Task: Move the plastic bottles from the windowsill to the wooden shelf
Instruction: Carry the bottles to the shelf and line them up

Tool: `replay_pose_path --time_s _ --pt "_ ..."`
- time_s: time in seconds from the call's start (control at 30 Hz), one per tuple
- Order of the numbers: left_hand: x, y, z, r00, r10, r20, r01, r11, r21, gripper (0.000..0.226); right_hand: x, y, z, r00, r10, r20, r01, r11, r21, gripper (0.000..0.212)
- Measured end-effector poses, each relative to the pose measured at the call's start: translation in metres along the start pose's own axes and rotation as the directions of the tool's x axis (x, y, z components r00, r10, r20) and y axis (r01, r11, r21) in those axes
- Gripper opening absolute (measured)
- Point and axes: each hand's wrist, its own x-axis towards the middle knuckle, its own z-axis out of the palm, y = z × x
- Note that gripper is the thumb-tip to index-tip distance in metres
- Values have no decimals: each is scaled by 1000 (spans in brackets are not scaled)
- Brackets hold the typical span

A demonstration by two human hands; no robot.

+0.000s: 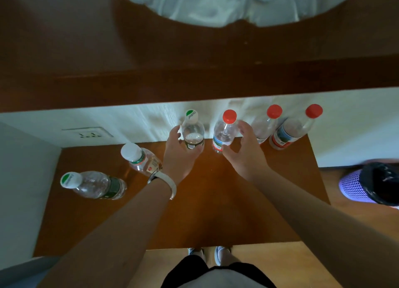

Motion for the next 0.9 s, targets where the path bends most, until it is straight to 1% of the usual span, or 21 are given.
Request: replay_pose_path --time_s 0.1,0.17,0.27,0.37,0.43,0.5,0.6,0.7,0.8,0.87,0.9 --pt "-12 3 -5 999 23 -27 -22 999 45 87 -11 -13 -14 998 -59 12 59 997 -54 72" --pt "-22 5 -9 998 50 -36 -47 995 83 85 -15 -25 -23 988 -153 11 153 983 -98 67" --pt "-42 9 -14 996 78 -36 -73 988 133 76 -21 -40 -32 951 -305 52 310 933 -184 54" --pt "-62 19 -24 990 131 -58 -122 982 144 64 -25 -47 -34 918 -375 126 396 880 -261 47" --pt "-76 28 -36 981 177 -79 -162 972 171 58 -27 -52 -33 898 -403 176 439 853 -283 47" --pt "-90 35 -49 965 246 -87 -214 938 271 55 -27 -57 -30 858 -459 232 512 803 -304 47" --pt "-107 33 -69 943 326 -68 -266 861 433 55 -28 -61 -19 779 -535 328 625 707 -330 49" --pt "-122 16 -89 938 338 -83 -241 804 544 57 -32 -68 -6 736 -544 403 674 645 -361 54" --pt "-135 0 -110 920 378 -104 -216 710 670 56 -37 -77 8 711 -532 460 699 609 -376 57" --pt "-140 -6 -125 913 388 -125 -178 655 734 57 -38 -84 17 703 -515 490 705 596 -385 59" --pt "-142 -9 -133 916 377 -140 -151 644 750 57 -39 -88 22 706 -503 499 701 600 -386 59"
